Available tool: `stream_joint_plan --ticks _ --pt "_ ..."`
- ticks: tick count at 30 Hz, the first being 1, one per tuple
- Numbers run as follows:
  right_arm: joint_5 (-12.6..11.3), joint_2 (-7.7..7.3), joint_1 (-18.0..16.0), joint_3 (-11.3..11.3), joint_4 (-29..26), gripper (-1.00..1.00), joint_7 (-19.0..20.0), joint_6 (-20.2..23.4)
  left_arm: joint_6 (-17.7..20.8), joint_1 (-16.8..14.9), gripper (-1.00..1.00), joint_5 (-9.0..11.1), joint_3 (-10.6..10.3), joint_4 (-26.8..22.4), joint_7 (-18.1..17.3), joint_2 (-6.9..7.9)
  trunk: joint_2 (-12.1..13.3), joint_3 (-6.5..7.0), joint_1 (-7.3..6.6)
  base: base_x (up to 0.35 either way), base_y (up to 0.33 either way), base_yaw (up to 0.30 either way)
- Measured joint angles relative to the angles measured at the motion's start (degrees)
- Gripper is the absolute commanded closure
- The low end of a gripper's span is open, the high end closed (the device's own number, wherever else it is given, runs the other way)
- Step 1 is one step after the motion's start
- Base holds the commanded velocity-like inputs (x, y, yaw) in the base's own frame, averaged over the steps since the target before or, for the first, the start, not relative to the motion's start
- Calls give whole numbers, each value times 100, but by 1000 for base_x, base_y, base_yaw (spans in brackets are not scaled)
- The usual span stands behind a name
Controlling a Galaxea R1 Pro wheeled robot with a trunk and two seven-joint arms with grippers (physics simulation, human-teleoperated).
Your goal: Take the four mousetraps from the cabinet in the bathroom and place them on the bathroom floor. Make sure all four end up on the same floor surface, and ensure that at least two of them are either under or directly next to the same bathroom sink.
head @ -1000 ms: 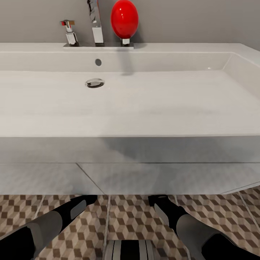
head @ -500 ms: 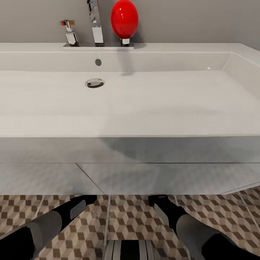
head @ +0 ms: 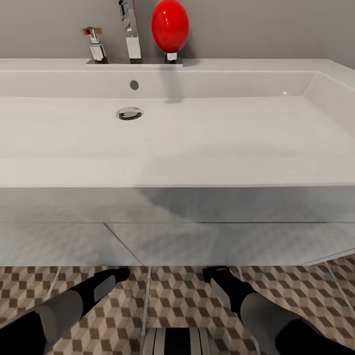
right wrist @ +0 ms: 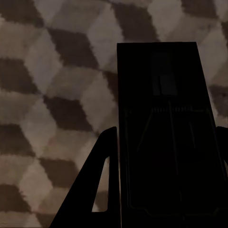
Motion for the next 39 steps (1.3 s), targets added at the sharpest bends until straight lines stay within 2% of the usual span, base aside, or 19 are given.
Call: stream_joint_plan --ticks 8,39 --pt "-5 -7 -4 -8 -25 100 -9 -1 -4 246 100 -8 5 22 11 8 0 0 0 0 0 0" --pt "-1 -13 -4 6 -26 100 -38 -29 -8 270 100 -38 0 18 16 -9 0 0 0 0 0 0"
